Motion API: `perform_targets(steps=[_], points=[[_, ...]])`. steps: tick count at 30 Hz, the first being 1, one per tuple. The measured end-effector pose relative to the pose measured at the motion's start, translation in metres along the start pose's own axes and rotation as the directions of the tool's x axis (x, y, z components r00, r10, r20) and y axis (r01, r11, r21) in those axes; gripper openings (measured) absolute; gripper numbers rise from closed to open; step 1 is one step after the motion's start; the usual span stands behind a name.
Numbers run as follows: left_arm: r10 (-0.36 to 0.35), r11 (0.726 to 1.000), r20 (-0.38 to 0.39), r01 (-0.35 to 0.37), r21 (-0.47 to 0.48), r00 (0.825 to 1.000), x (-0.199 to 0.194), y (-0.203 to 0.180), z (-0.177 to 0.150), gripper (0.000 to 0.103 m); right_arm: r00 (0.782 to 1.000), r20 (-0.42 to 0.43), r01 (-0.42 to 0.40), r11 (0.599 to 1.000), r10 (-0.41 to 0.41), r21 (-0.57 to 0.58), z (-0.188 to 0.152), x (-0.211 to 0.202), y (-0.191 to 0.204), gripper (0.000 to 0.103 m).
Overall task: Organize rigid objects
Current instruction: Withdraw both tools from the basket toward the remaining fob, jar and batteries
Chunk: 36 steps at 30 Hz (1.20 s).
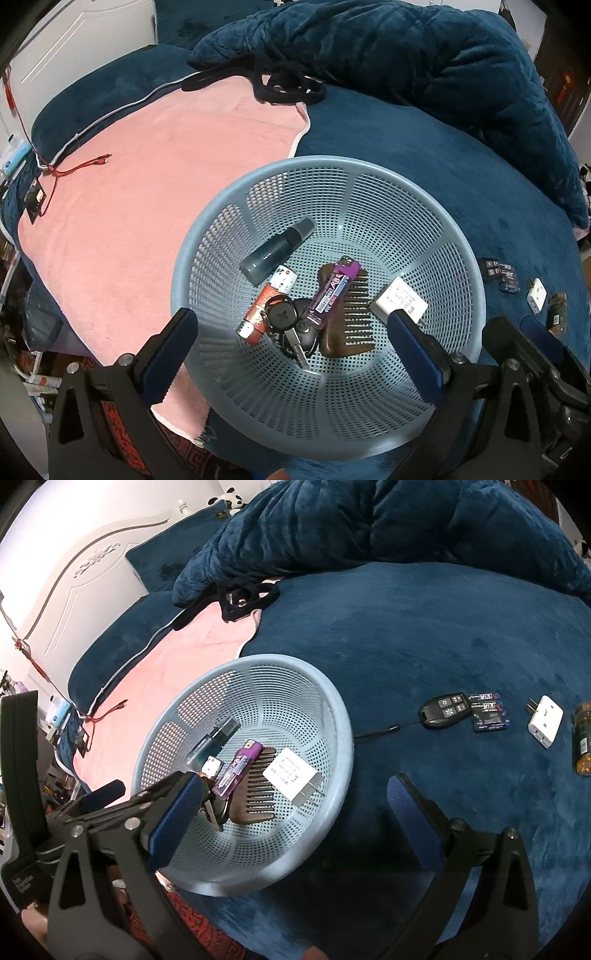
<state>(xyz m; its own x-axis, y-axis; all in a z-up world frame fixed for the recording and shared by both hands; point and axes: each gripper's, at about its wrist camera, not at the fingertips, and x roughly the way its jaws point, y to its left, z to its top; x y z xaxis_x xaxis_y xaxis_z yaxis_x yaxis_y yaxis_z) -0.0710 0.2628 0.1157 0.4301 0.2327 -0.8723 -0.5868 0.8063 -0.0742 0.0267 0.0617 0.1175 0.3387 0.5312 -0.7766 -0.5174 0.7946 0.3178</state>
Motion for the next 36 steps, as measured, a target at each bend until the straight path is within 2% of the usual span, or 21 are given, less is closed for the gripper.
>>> perform_targets(steps=[36], points=[[-0.027,0.995,-0.012,0.028,0.097,1.000,0.000,-0.054,-0.005,0.102,0.999,0.011,0.045,0.995,-0.046,0.093,-0.007,-0.017,-0.048,0.101]])
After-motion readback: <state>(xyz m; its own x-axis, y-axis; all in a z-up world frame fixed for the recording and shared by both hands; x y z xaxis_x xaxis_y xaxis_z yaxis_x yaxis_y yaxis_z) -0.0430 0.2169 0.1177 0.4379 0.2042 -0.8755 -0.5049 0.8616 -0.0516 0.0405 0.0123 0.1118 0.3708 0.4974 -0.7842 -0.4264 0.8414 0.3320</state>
